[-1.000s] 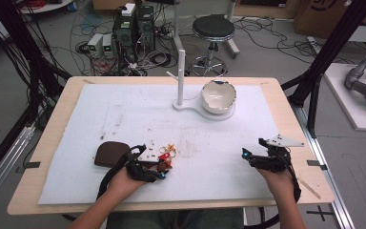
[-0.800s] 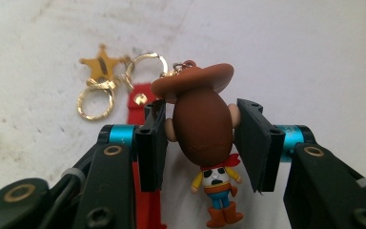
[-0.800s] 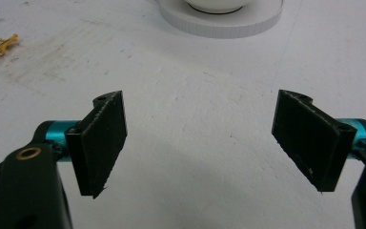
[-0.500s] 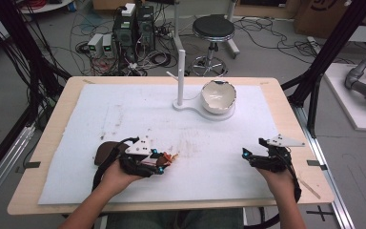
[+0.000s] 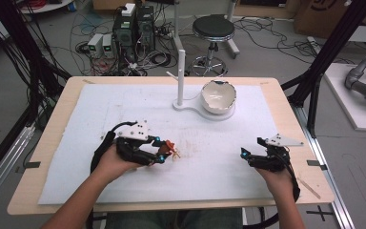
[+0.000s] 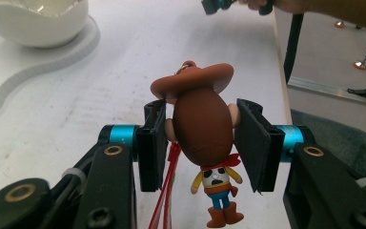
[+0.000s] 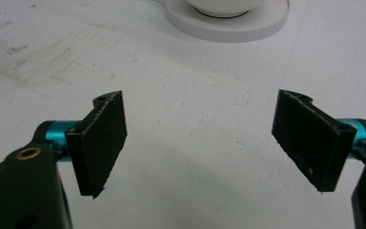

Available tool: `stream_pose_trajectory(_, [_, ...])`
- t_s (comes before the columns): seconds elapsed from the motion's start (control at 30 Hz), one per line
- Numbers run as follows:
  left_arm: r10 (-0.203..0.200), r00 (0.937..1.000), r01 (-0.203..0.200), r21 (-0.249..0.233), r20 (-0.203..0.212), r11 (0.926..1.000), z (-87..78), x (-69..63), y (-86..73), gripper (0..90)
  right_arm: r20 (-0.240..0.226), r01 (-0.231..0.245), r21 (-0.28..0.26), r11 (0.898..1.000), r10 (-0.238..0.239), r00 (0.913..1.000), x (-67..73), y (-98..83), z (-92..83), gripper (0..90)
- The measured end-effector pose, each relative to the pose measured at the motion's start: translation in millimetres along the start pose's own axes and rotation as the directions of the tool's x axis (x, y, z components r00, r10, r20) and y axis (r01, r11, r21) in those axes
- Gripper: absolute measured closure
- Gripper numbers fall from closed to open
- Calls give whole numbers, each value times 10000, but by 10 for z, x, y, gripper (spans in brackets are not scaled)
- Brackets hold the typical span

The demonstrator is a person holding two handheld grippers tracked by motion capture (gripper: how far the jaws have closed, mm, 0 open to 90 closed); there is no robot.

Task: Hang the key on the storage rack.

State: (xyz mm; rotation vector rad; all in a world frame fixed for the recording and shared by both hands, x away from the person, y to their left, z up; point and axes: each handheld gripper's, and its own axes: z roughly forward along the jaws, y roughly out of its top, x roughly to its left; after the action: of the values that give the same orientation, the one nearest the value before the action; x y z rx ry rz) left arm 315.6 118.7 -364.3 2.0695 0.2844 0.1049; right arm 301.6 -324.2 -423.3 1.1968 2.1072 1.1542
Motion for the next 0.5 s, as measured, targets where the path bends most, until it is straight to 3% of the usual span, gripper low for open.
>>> stream_pose_trajectory(0.5, [447, 9988, -450, -158, -202, 9989, -120, 244, 428, 556, -38, 41, -4, 10000, -41, 10000, -4, 8, 38, 193])
